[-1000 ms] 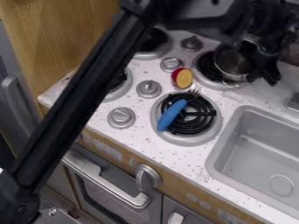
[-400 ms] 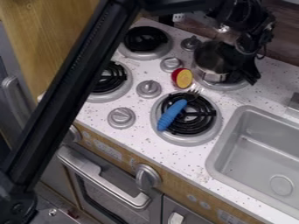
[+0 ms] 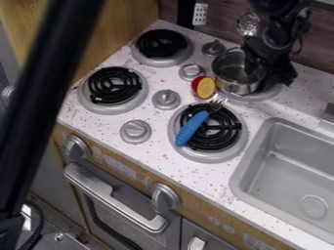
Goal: Put the silver pot on the top right burner from bottom left burner
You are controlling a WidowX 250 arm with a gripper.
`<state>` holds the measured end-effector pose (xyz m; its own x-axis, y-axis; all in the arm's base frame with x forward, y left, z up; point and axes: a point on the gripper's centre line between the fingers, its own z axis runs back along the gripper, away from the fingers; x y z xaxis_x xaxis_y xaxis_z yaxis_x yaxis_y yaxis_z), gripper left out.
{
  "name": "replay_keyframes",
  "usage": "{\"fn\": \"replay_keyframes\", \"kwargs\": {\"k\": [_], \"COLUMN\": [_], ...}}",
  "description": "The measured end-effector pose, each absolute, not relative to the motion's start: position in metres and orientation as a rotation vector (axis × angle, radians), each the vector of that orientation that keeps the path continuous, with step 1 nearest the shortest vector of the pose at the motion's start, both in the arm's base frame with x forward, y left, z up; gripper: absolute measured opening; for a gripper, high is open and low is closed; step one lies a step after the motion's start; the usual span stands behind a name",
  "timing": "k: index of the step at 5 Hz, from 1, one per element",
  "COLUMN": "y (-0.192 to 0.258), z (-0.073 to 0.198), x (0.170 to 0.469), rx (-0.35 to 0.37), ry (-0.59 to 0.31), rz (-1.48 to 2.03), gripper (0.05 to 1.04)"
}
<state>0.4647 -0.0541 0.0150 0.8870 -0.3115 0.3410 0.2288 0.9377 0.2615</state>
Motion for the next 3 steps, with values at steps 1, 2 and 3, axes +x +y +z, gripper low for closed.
{"fn": "replay_keyframes", "kwargs": {"k": [1, 2, 3], "y": [-0.063, -0.059, -0.063], "z": [0.039, 0.033, 0.017], "x": [0.423, 0.378, 0.332], "rx": [0.191, 0.155, 0.108], "ry": [-0.335, -0.202, -0.043], "rz": [-0.27, -0.201, -0.148], "gripper": [1.004, 0.999, 0.999]}}
